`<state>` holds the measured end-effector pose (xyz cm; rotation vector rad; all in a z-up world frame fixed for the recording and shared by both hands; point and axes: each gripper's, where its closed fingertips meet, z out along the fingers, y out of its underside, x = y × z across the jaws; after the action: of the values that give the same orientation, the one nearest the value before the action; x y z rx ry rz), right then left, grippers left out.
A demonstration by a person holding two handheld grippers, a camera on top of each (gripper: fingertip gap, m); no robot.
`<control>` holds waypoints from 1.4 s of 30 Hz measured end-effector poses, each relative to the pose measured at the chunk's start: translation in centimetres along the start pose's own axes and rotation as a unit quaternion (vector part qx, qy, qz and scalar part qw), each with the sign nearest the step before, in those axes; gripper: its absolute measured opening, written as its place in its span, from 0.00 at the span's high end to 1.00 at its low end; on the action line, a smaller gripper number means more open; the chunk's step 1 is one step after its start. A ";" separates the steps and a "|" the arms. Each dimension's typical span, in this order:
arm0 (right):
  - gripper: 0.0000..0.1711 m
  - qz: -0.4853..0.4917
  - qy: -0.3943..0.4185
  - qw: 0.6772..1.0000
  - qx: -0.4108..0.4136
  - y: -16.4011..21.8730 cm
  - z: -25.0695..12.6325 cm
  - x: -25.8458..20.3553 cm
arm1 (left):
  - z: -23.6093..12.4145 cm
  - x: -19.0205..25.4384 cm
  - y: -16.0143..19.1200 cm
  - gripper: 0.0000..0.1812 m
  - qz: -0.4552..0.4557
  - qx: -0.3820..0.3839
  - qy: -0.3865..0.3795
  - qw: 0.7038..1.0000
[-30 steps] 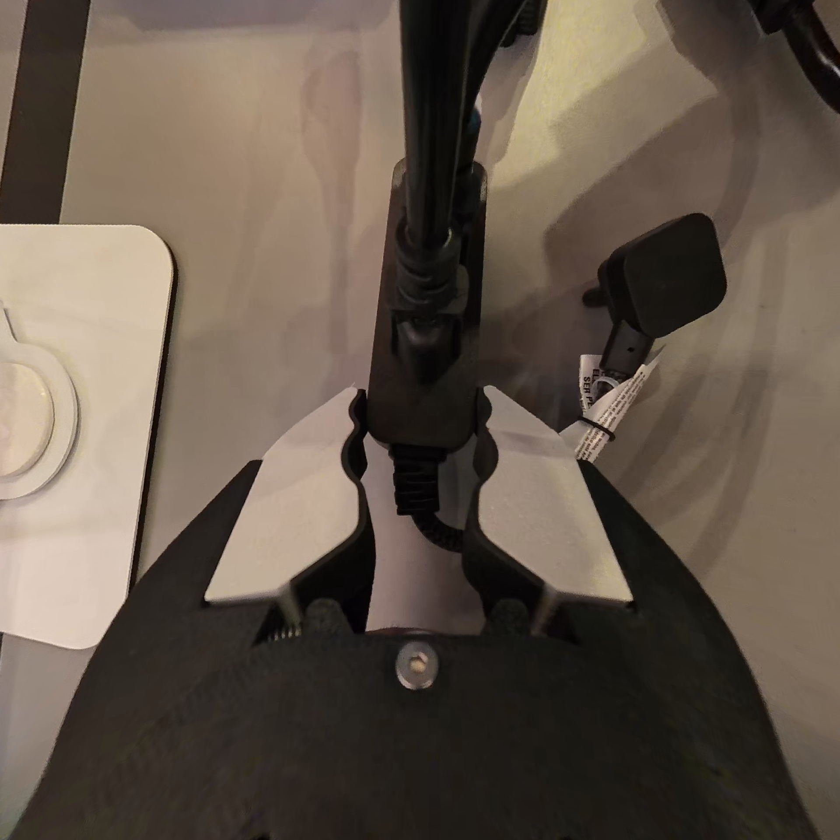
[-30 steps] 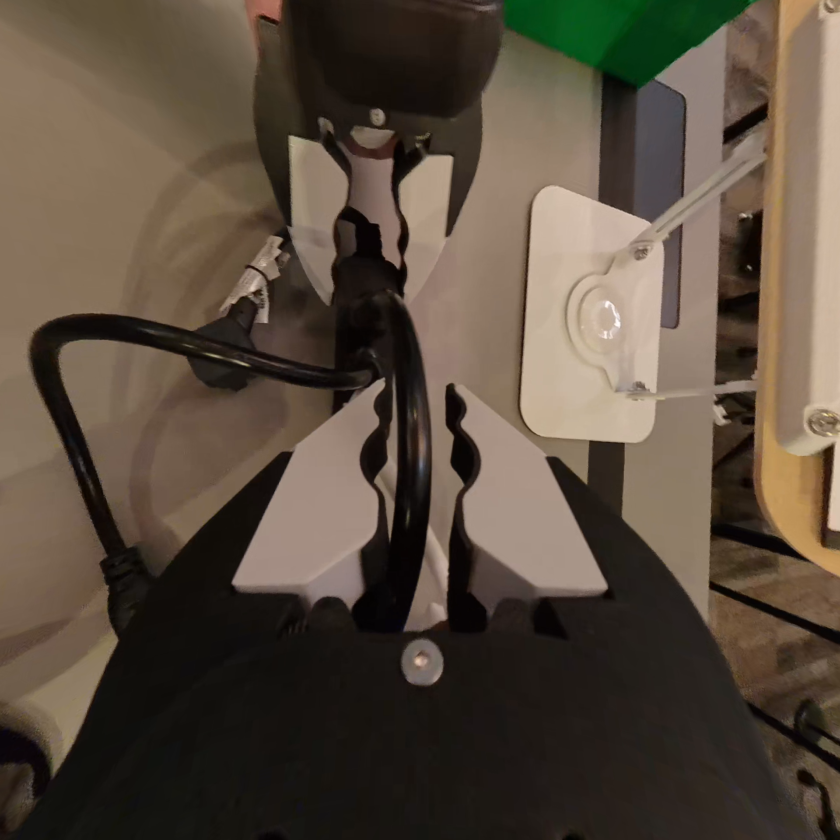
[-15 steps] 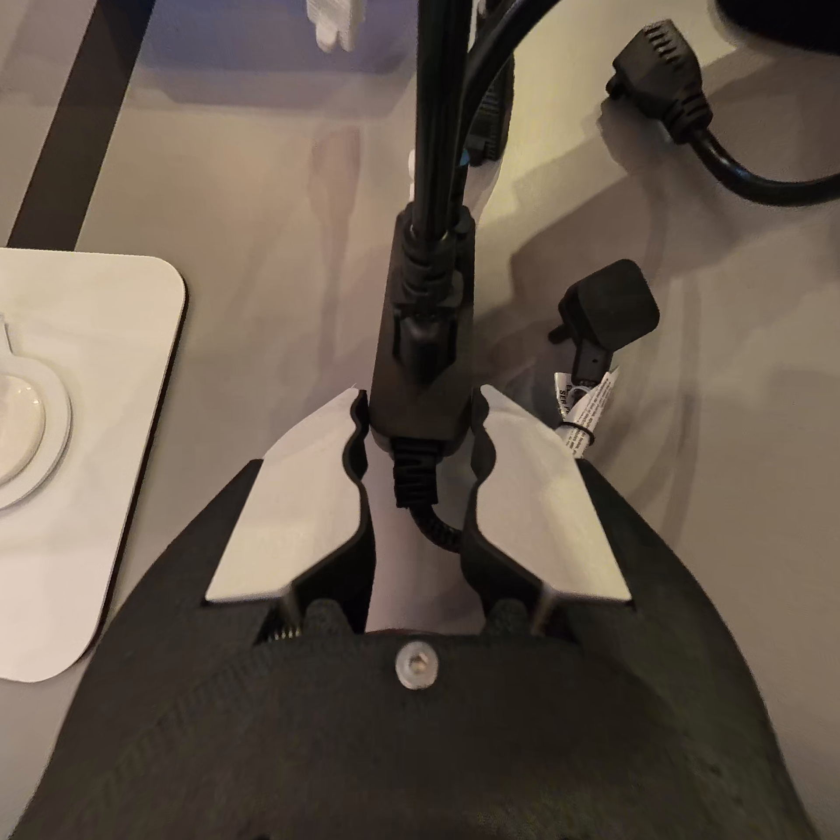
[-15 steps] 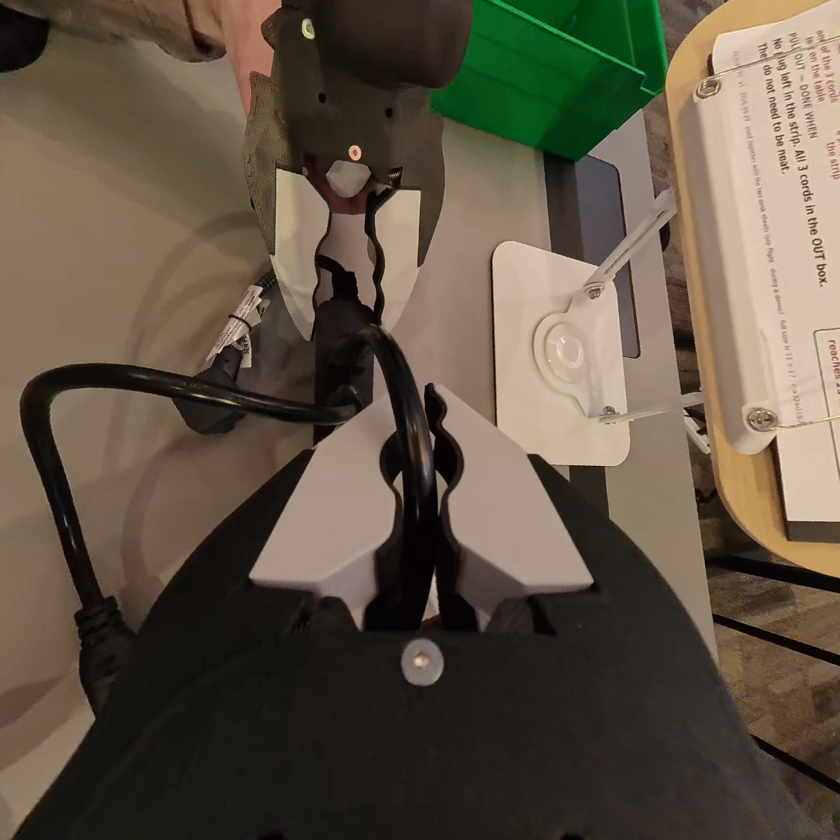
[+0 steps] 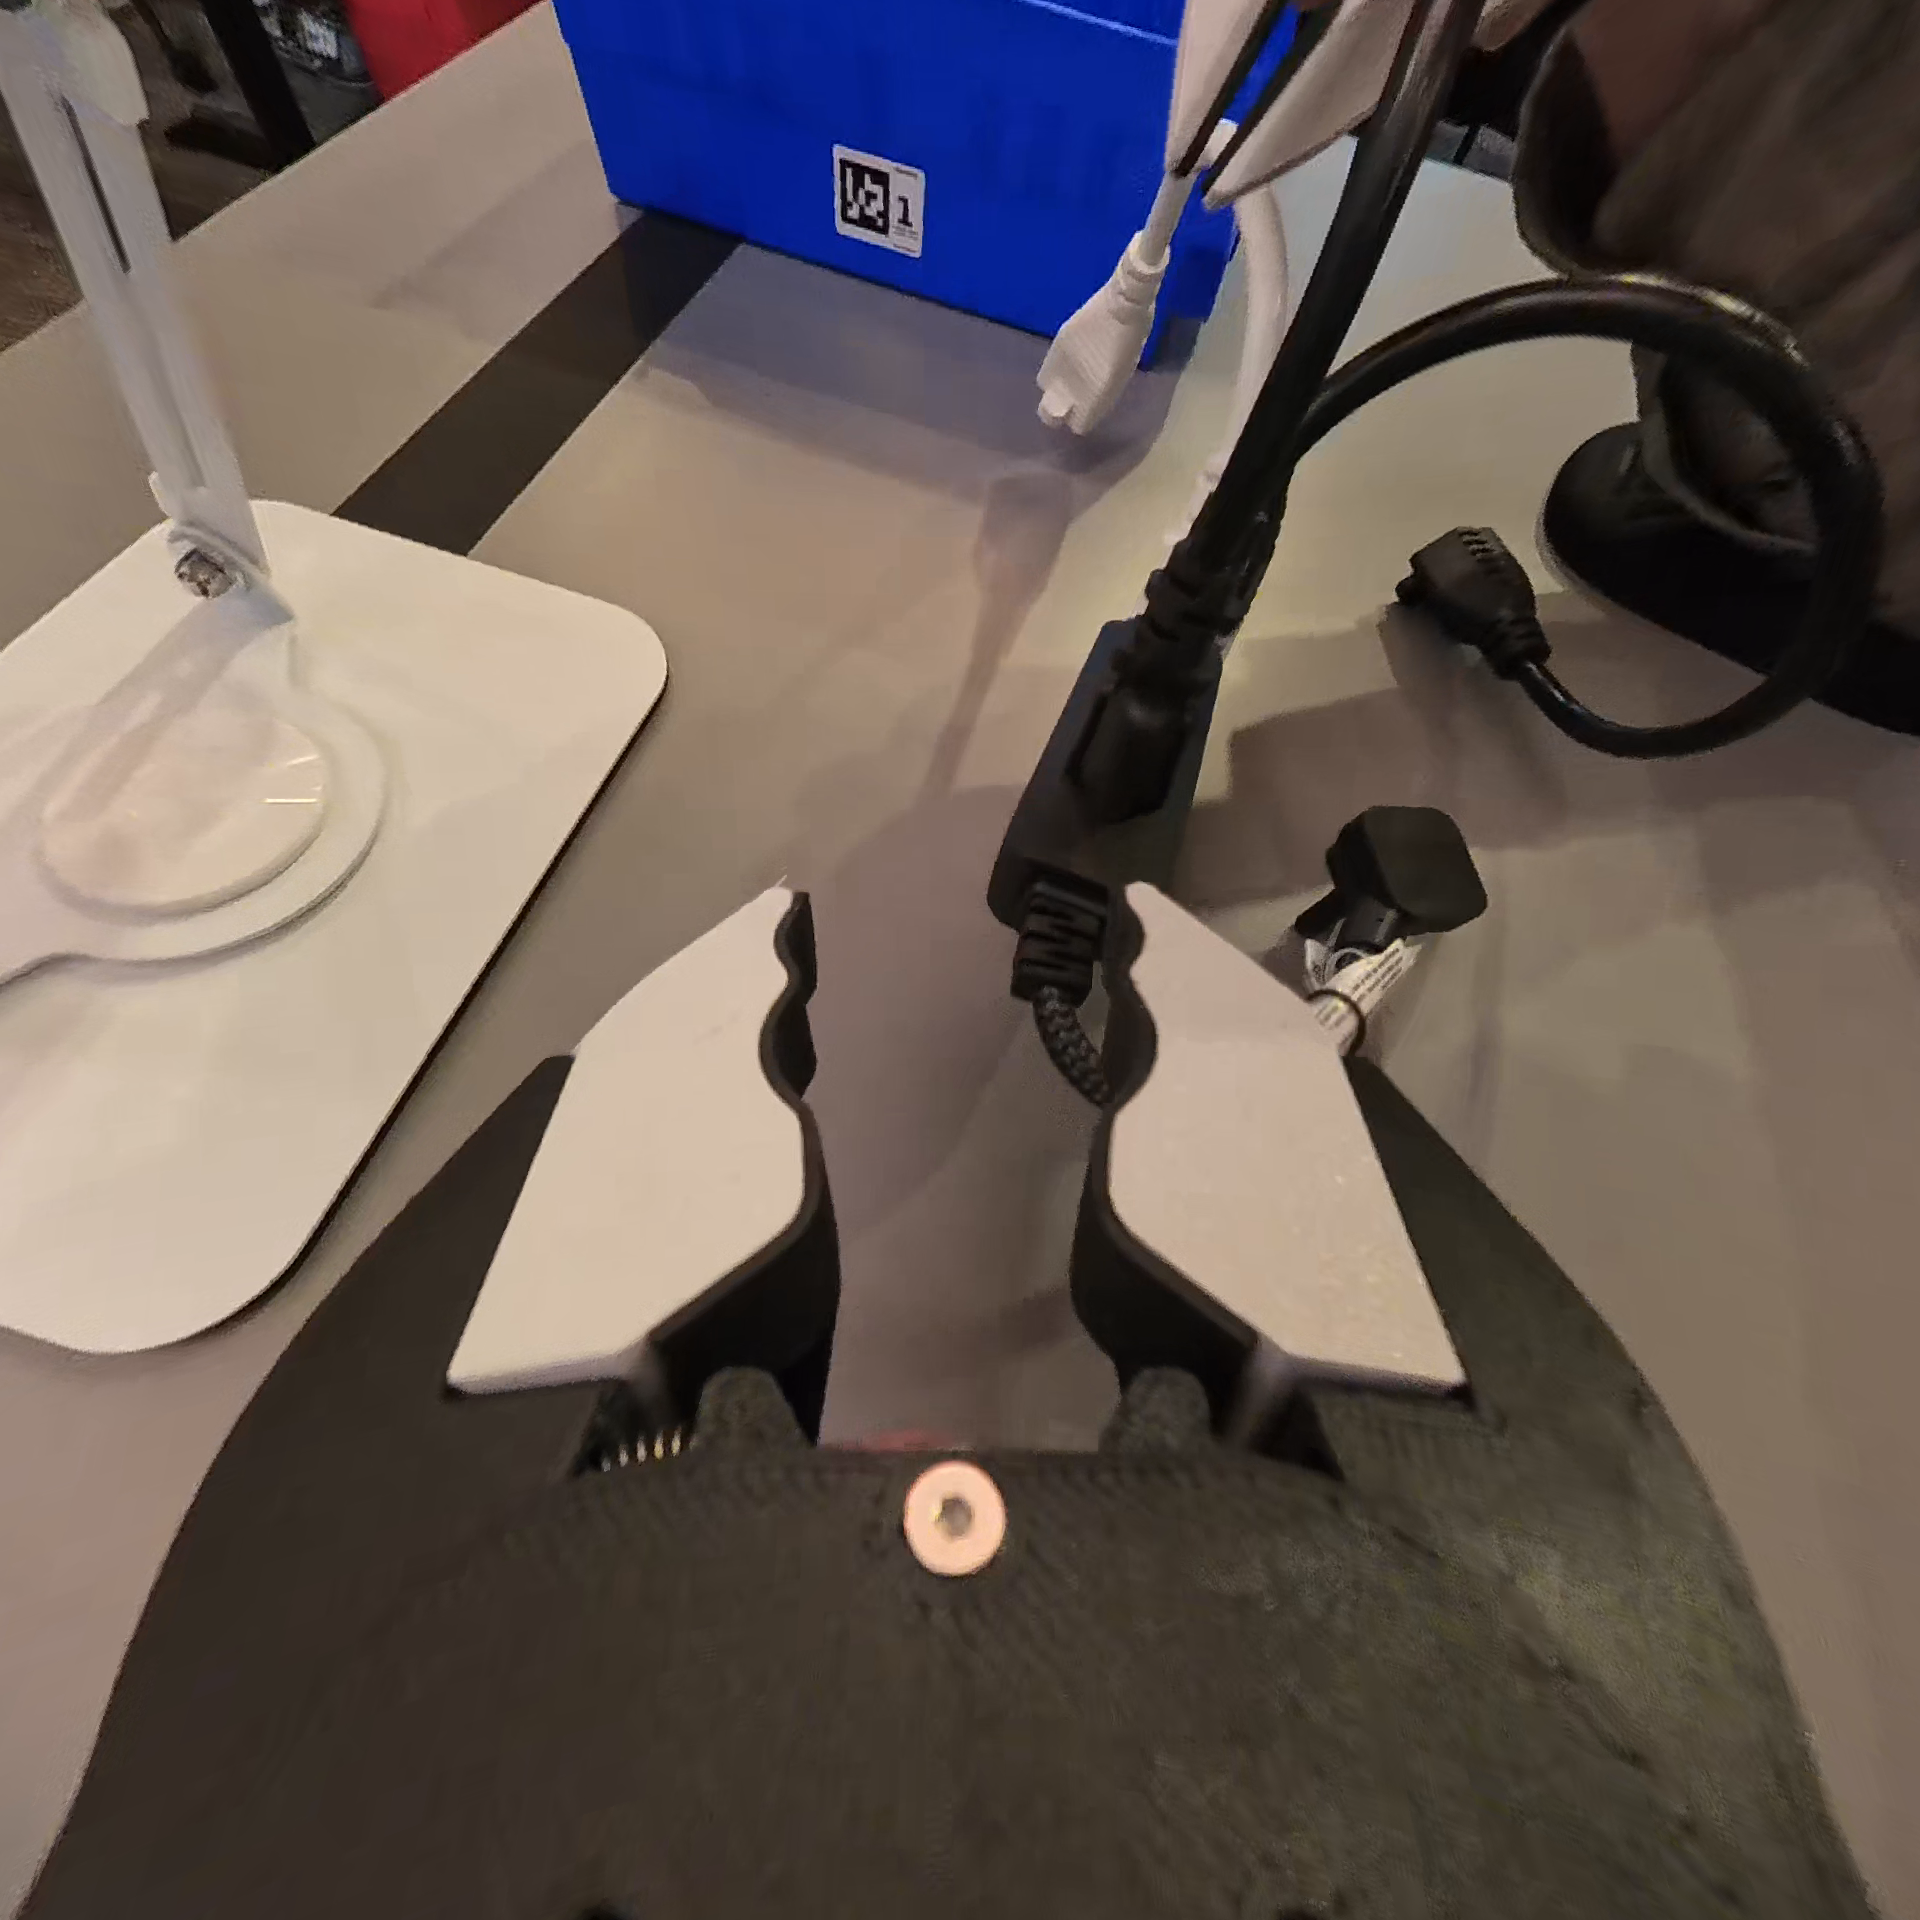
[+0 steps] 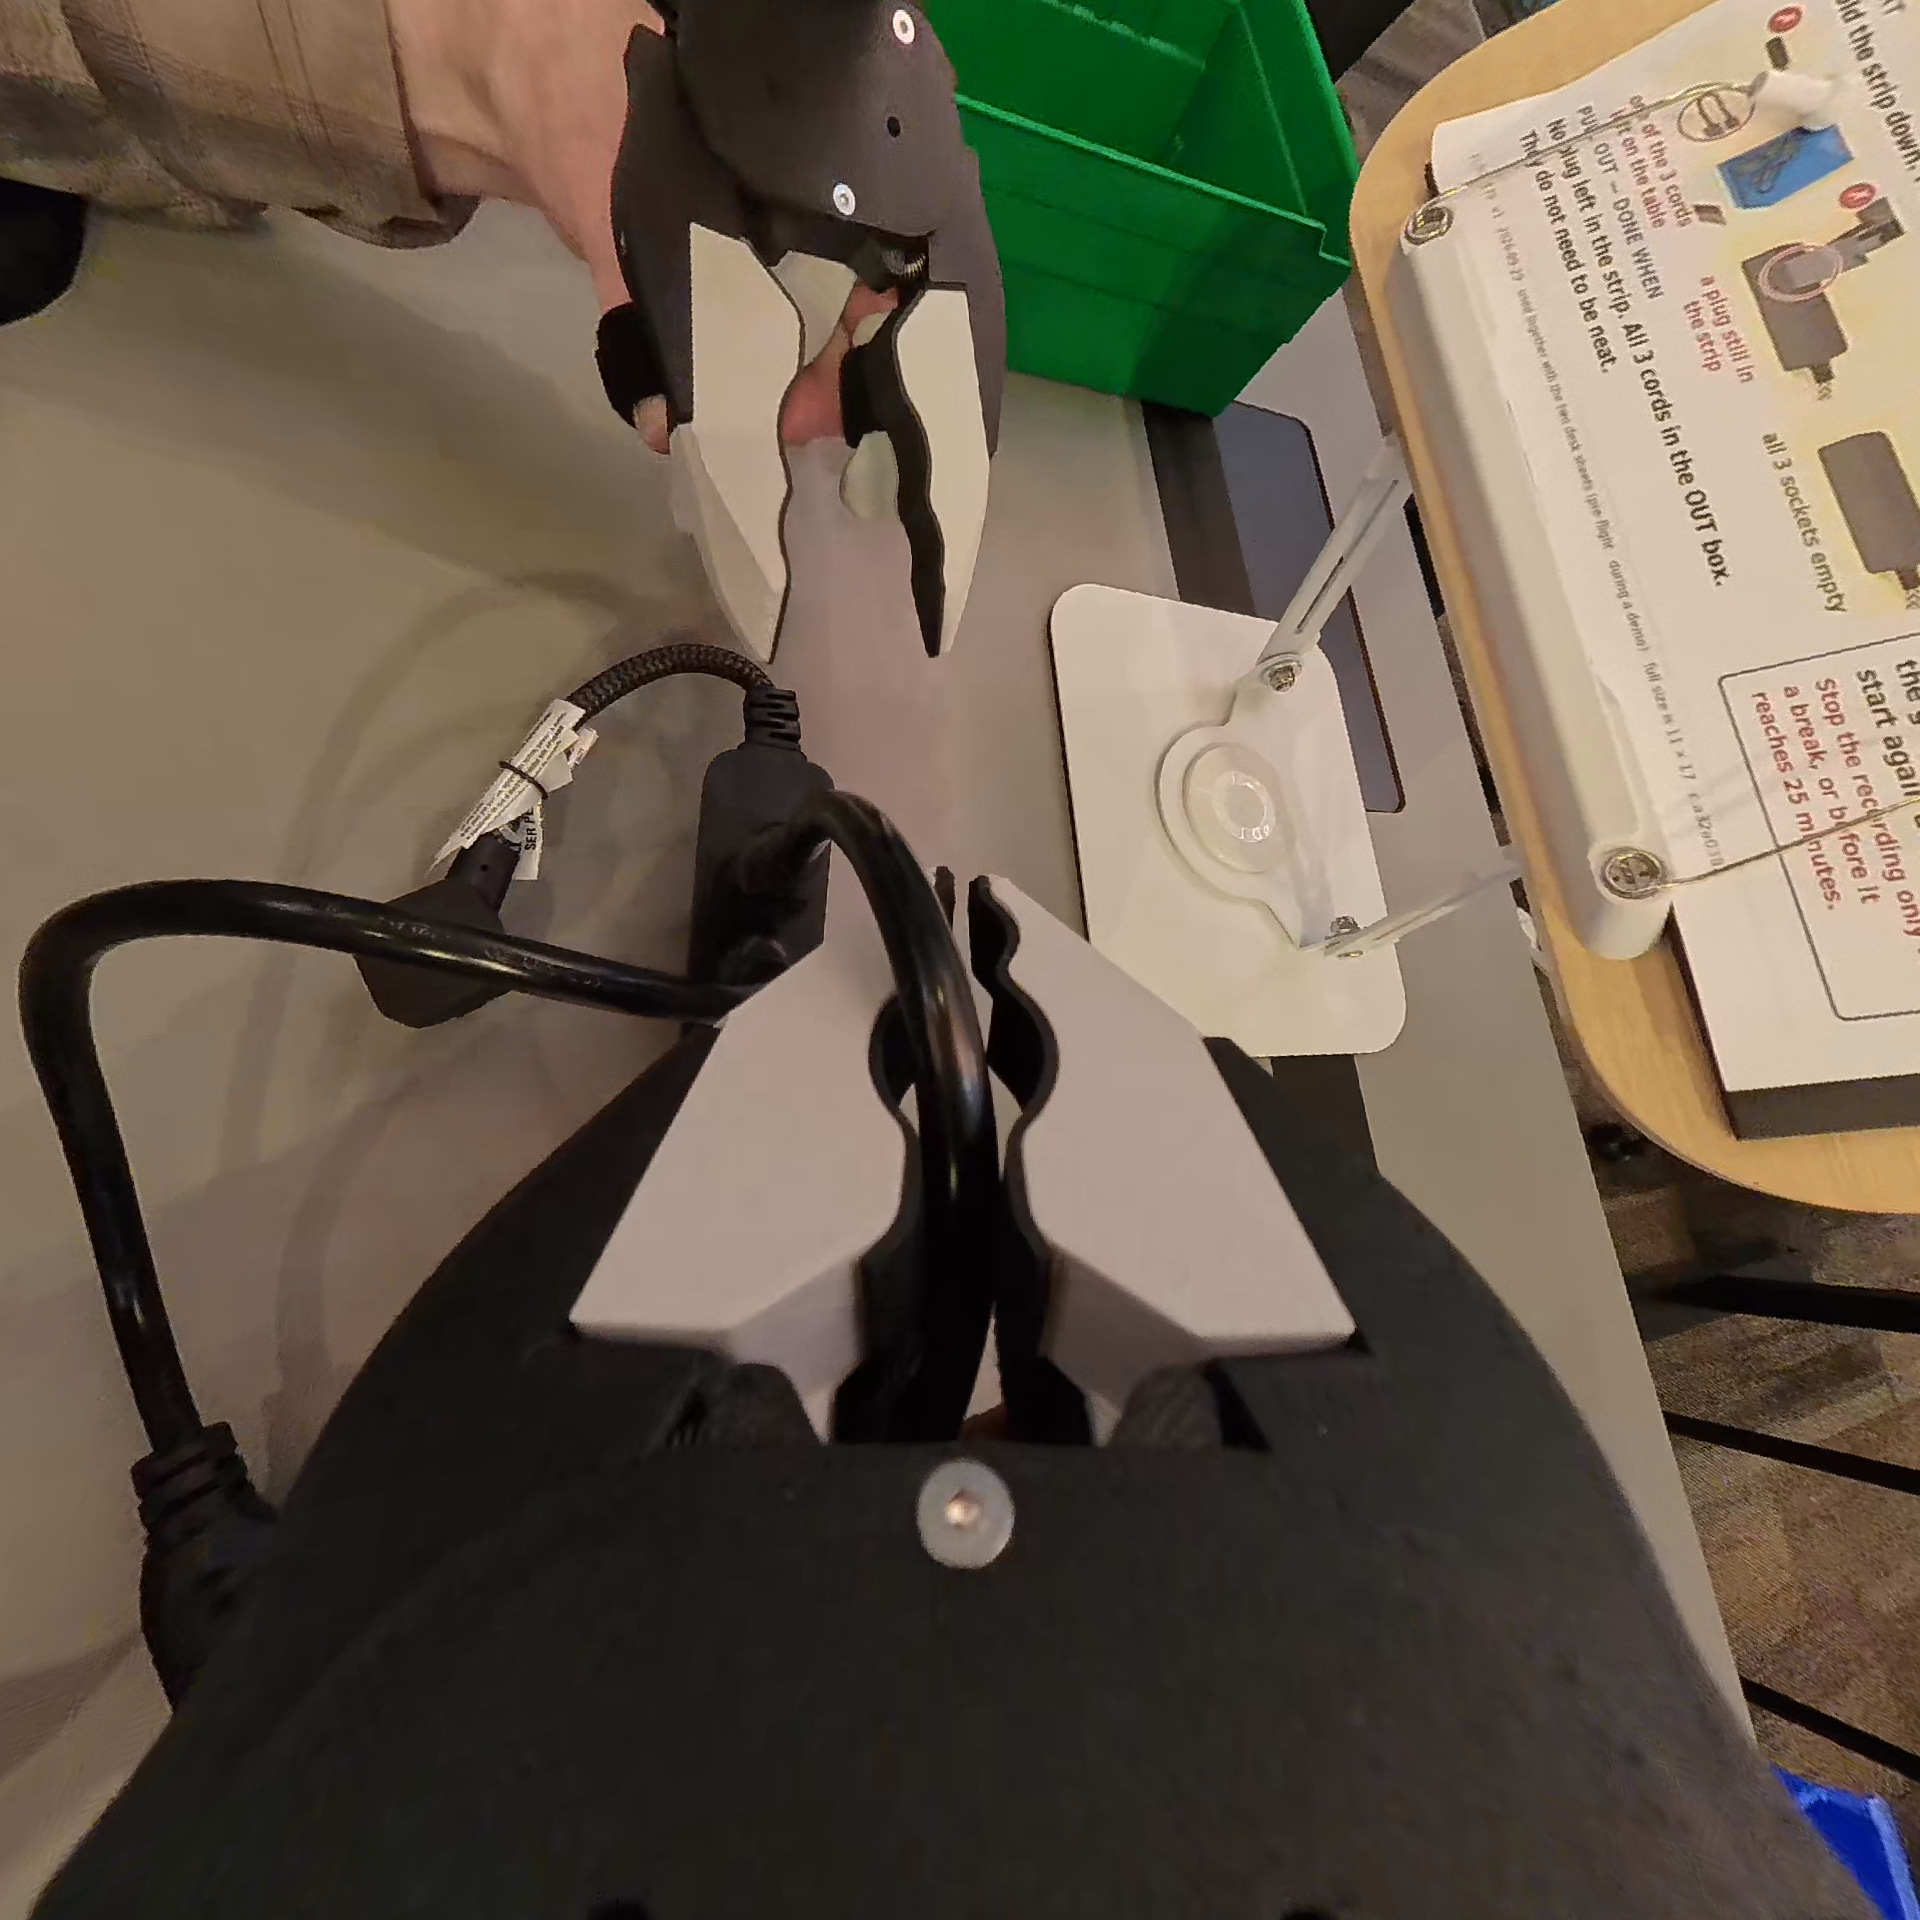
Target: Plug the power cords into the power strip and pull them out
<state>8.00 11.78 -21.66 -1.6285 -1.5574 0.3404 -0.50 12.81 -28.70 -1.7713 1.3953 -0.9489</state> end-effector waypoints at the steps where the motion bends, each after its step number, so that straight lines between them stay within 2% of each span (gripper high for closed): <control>1: 0.99 0.000 0.000 1.000 -0.001 0.0 0.0 0.0 | 0.0 -0.1 0.3 0.71 0.000 -0.008 -0.002 1.000; 9: 0.99 -0.014 -0.013 1.000 -0.008 -0.4 0.7 -0.9 | 0.5 1.5 0.5 0.68 0.042 -0.040 0.013 0.998; 18: 1.00 -0.038 -0.025 0.999 -0.010 -1.4 2.1 -2.2 | 3.5 3.4 2.7 0.66 0.132 -0.135 0.002 0.982; 23: 1.00 -0.046 -0.033 0.998 -0.004 -2.0 2.7 -2.9 | 4.5 3.7 4.1 0.68 0.146 -0.168 0.008 0.975; 26: 1.00 -0.049 -0.033 0.998 -0.004 -2.1 3.0 -3.1 | 5.0 4.0 5.2 0.76 0.159 -0.194 0.016 0.968; 30: 1.00 -0.042 -0.039 0.998 0.005 -2.3 3.4 -3.3 | 5.7 4.1 6.3 0.75 0.163 -0.214 0.018 0.963; 34: 0.95 -0.031 -0.031 0.999 0.013 -2.3 3.2 -2.8 | 5.8 4.1 6.3 0.75 0.153 -0.204 0.023 0.967; 42: 0.78 -0.016 0.005 1.000 0.021 -2.5 1.5 -1.2 | 5.5 3.0 6.2 0.76 0.143 -0.202 0.001 0.969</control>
<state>4.97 10.97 -21.22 -1.5702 -1.5575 0.3452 1.74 9.07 -36.42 -1.7781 1.8878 -0.5377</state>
